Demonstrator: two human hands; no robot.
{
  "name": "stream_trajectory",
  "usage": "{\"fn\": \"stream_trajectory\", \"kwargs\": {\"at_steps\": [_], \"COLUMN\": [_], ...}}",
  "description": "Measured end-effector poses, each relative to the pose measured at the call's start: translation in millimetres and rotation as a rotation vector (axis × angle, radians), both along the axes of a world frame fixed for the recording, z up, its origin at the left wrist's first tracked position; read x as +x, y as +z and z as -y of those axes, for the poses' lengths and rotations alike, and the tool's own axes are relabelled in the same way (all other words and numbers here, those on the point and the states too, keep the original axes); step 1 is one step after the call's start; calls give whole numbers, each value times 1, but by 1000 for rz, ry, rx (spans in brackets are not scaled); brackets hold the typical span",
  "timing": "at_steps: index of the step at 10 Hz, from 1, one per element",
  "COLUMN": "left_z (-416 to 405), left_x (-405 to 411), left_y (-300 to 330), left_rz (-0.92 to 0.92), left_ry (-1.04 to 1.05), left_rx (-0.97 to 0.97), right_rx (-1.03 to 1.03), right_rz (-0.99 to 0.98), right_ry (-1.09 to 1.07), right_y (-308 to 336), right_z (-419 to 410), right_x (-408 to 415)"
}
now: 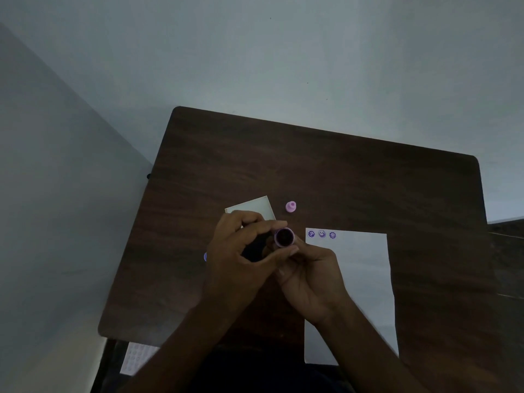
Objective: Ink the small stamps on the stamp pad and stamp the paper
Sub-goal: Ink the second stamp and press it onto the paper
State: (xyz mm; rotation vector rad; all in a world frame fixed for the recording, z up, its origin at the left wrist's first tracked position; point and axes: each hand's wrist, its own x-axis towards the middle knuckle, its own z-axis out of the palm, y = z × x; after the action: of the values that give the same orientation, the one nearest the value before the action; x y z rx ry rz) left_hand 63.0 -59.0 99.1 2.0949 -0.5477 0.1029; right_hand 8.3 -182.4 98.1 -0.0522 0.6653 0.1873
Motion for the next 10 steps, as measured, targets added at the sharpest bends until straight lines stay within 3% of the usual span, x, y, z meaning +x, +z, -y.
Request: {"fn": "stream_trajectory", "kwargs": {"at_steps": [1,2,3,4,5,6,7,8,10], "left_z": [-7,-21,-36,-44,-47,-47,-45,-44,-35], "left_x": [0,-2,1,1,0,1,3,7,13], "left_y": [-26,-61,-91,-108,-118,-126,-131,-138,-149], "left_rz": [-174,-445,-528,-583,-549,-505,-466,-426,-359], "left_ry": [-25,-5,-16,-23,-19,-4,23,2,-47], "left_rx": [107,197,273,372,376,376,380,390,414], "right_rx": [-301,-1049,-1672,-1626,-1653,-1460,-1770,-2167,-2218], "right_rz": [-19,-136,-162,-236,-16,67,175,203,204], "right_ry": [147,485,790,1251,1846,2238,2022,1408,1346], "right_y": [-21,-45,-73,-97,-110,-116,-114,-112,-118], "right_z": [8,16,19,14,6,2,-1,-8,-13], "right_x": [-1,0,12,39,75,101,87,53,57]}}
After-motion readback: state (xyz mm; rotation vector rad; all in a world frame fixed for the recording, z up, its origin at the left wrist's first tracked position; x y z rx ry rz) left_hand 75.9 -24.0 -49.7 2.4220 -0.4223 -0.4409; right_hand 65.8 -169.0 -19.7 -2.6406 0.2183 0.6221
